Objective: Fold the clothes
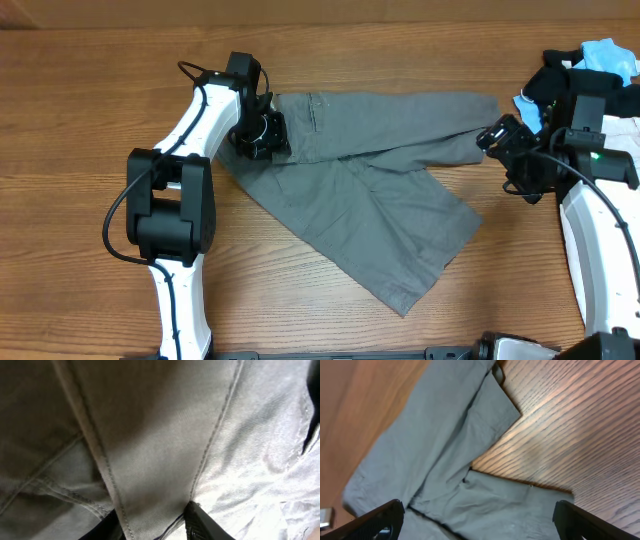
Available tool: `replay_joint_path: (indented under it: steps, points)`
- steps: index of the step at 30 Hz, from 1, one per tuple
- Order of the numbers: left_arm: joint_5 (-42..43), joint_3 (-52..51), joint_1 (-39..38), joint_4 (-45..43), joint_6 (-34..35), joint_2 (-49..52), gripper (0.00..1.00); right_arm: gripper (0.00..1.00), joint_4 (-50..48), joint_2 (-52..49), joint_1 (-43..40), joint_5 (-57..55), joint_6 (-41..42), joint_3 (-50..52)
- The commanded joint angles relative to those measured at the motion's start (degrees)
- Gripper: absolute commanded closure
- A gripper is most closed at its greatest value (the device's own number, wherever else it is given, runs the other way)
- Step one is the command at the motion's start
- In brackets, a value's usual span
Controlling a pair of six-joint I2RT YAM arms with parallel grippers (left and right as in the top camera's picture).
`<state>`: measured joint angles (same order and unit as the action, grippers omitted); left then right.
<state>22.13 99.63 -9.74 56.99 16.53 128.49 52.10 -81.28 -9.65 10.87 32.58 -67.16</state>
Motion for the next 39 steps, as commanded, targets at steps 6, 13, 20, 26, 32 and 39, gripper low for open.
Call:
replay_joint_path:
  steps: [6, 13, 20, 26, 32, 39]
  points:
    - [1.27, 0.87, 0.07, -0.04, -1.36, -2.93, 0.76, 0.0, -3.91, -5.11, -0.02, 3.82, -9.16, -1.11]
    - [-0.81, 0.85, -0.02, 0.02, -2.01, -2.93, 0.96, 0.0, -17.79, -10.32, -0.98, 5.66, -12.68, -1.11]
    - [-1.14, 0.85, -0.04, 0.13, -1.99, -2.93, 0.96, 0.0, -33.31, -17.57, -4.22, -0.46, -11.15, -1.14]
    - [-1.14, 0.85, -0.04, 0.15, -2.43, -2.93, 0.96, 0.0, -37.62, -25.57, -7.56, 2.21, -11.19, -1.14]
    - [-1.14, 0.85, -0.07, -0.07, -2.38, -2.93, 0.96, 0.0, -41.81, -30.82, -9.03, 9.6, -9.86, -1.14]
    - [-1.14, 0.85, -0.07, -0.11, -2.38, -2.93, 0.95, 0.0, -45.05, -34.38, -8.94, 14.36, -6.78, -1.14]
